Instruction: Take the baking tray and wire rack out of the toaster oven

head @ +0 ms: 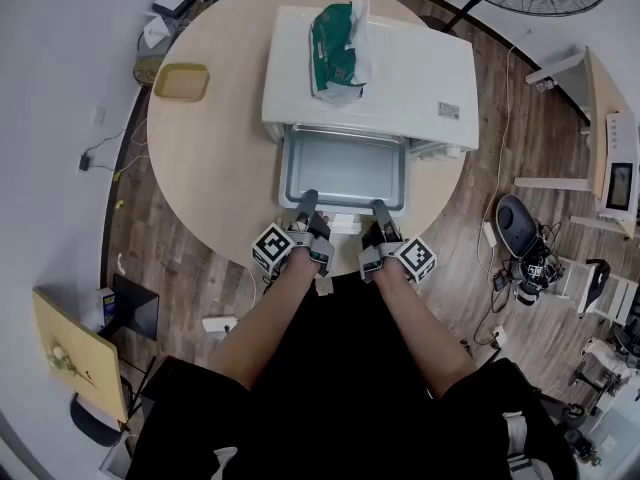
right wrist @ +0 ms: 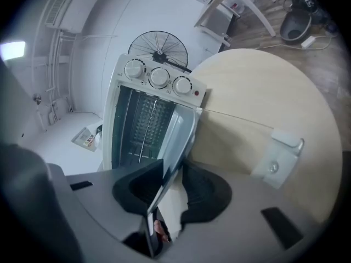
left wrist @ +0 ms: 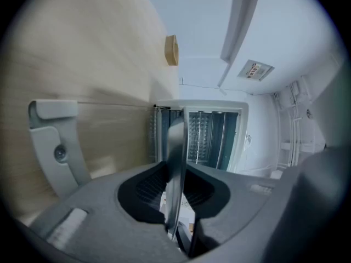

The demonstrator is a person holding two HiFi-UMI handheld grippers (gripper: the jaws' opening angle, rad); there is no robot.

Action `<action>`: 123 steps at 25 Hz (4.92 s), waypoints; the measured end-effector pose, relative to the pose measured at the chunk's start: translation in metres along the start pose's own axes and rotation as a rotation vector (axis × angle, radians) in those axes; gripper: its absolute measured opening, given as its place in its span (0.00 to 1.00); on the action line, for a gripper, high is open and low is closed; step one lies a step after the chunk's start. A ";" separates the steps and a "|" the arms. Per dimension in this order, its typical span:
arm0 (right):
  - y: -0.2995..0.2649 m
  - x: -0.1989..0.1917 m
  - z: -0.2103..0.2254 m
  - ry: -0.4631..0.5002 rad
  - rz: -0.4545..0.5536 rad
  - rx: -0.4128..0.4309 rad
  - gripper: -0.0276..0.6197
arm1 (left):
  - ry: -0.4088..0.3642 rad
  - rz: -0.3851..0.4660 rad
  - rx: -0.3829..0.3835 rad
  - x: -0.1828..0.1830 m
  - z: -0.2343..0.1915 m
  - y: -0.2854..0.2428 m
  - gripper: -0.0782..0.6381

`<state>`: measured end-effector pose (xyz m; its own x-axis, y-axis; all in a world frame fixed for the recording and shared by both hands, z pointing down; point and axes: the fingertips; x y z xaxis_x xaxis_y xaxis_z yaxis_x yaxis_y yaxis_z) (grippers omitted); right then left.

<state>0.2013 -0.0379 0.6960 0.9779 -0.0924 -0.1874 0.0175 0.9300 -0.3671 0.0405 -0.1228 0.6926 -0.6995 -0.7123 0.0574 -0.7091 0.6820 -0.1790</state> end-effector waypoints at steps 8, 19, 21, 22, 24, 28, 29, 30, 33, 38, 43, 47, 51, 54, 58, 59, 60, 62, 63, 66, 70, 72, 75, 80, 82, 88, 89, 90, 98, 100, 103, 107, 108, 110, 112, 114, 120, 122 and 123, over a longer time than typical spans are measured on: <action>0.024 -0.013 0.002 -0.002 -0.017 0.006 0.21 | -0.009 -0.014 -0.015 -0.008 0.002 0.026 0.21; 0.032 -0.018 -0.006 0.060 -0.147 0.073 0.21 | 0.006 0.079 -0.019 -0.017 0.004 0.053 0.21; 0.030 -0.018 -0.006 0.088 -0.181 0.076 0.21 | 0.007 0.114 -0.019 -0.017 0.004 0.058 0.21; 0.029 -0.017 -0.006 0.104 -0.200 0.075 0.21 | 0.007 0.134 -0.019 -0.017 0.004 0.060 0.21; 0.027 -0.019 -0.009 0.109 -0.241 0.084 0.21 | 0.008 0.174 -0.022 -0.017 0.005 0.066 0.21; 0.023 -0.020 -0.014 0.148 -0.335 0.115 0.21 | 0.012 0.256 -0.033 -0.020 0.005 0.079 0.21; 0.021 -0.021 -0.015 0.163 -0.361 0.123 0.21 | 0.012 0.282 -0.035 -0.020 0.005 0.082 0.21; 0.019 -0.023 -0.016 0.172 -0.388 0.127 0.21 | 0.013 0.309 -0.036 -0.020 0.005 0.086 0.21; 0.014 -0.031 -0.017 0.182 -0.465 0.134 0.21 | 0.023 0.378 -0.035 -0.020 0.002 0.096 0.21; 0.009 -0.050 -0.025 0.232 -0.572 0.174 0.21 | 0.035 0.460 -0.045 -0.017 0.000 0.119 0.21; 0.008 -0.076 -0.032 0.214 -0.628 0.159 0.21 | 0.049 0.502 -0.075 -0.006 0.000 0.142 0.21; 0.005 -0.094 -0.038 0.258 -0.648 0.146 0.21 | 0.059 0.531 -0.069 0.009 -0.002 0.158 0.21; -0.001 -0.118 -0.052 0.245 -0.662 0.159 0.21 | 0.065 0.561 -0.080 0.028 0.000 0.174 0.21; -0.005 -0.135 -0.059 0.266 -0.676 0.141 0.21 | 0.064 0.575 -0.064 0.043 -0.005 0.186 0.22; -0.014 -0.158 -0.067 0.286 -0.702 0.141 0.21 | 0.077 0.599 -0.080 0.064 -0.003 0.199 0.22; -0.016 -0.164 -0.069 0.287 -0.709 0.140 0.21 | 0.077 0.601 -0.074 0.069 -0.005 0.203 0.22; -0.019 -0.172 -0.072 0.281 -0.717 0.145 0.21 | 0.080 0.605 -0.070 0.075 -0.006 0.208 0.21; -0.024 -0.185 -0.077 0.302 -0.731 0.152 0.21 | 0.094 0.617 -0.070 0.085 -0.008 0.215 0.22; -0.026 -0.191 -0.078 0.319 -0.734 0.150 0.21 | 0.105 0.622 -0.072 0.090 -0.009 0.219 0.21; -0.032 -0.211 -0.086 0.289 -0.733 0.145 0.21 | 0.123 0.619 -0.067 0.107 -0.014 0.228 0.22; -0.045 -0.238 -0.096 0.288 -0.720 0.139 0.21 | 0.109 0.598 -0.062 0.140 -0.014 0.238 0.22; -0.053 -0.253 -0.098 0.279 -0.714 0.132 0.21 | 0.092 0.585 -0.055 0.158 -0.015 0.241 0.22; -0.065 -0.267 -0.099 0.279 -0.693 0.116 0.21 | 0.093 0.562 -0.052 0.183 -0.017 0.240 0.22; -0.085 -0.285 -0.102 0.264 -0.632 0.095 0.21 | 0.101 0.504 -0.030 0.216 -0.025 0.234 0.22; -0.093 -0.291 -0.103 0.261 -0.613 0.090 0.21 | 0.101 0.482 -0.017 0.227 -0.030 0.231 0.22; -0.119 -0.292 -0.103 0.263 -0.565 0.054 0.22 | 0.094 0.406 0.006 0.252 -0.038 0.207 0.22; -0.123 -0.292 -0.102 0.260 -0.555 0.050 0.22 | 0.090 0.391 0.010 0.256 -0.039 0.203 0.22; -0.127 -0.293 -0.102 0.256 -0.547 0.045 0.22 | 0.084 0.378 0.013 0.261 -0.040 0.199 0.22; -0.148 -0.299 -0.086 0.185 -0.491 -0.071 0.22 | 0.075 0.319 0.097 0.285 -0.055 0.178 0.23; -0.152 -0.302 -0.082 0.198 -0.494 -0.092 0.22 | 0.047 0.289 0.141 0.290 -0.060 0.176 0.23; -0.153 -0.305 -0.077 0.245 -0.502 -0.120 0.22 | -0.032 0.232 0.221 0.292 -0.067 0.173 0.23; -0.152 -0.309 -0.067 0.304 -0.513 -0.203 0.27 | -0.107 0.181 0.318 0.290 -0.078 0.173 0.24; -0.152 -0.310 -0.065 0.315 -0.522 -0.225 0.28 | -0.109 0.174 0.331 0.290 -0.080 0.172 0.25; -0.150 -0.313 -0.061 0.336 -0.556 -0.258 0.31 | -0.103 0.166 0.347 0.290 -0.083 0.172 0.27; -0.147 -0.317 -0.058 0.364 -0.602 -0.275 0.34 | -0.116 0.142 0.376 0.289 -0.085 0.172 0.29; -0.143 -0.319 -0.055 0.400 -0.646 -0.296 0.36 | -0.155 0.097 0.418 0.287 -0.088 0.171 0.33; -0.122 -0.323 -0.049 0.472 -0.722 -0.339 0.40 | -0.239 -0.045 0.460 0.273 -0.089 0.171 0.41; -0.115 -0.326 -0.051 0.475 -0.733 -0.325 0.40 | -0.258 -0.090 0.481 0.268 -0.089 0.173 0.43; -0.113 -0.326 -0.052 0.472 -0.734 -0.318 0.40 | -0.272 -0.112 0.495 0.267 -0.089 0.174 0.43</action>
<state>-0.1306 -0.1315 0.7508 0.5575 -0.8191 -0.1351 0.4724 0.4468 -0.7597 -0.2774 -0.1794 0.7644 -0.5285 -0.8372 -0.1406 -0.6058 0.4880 -0.6284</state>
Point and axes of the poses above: the fingertips, and each gripper's own axes: y backward along the fingers, z to its right, x out of its top, and after that the axes turned 2 degrees about -x, right-handed
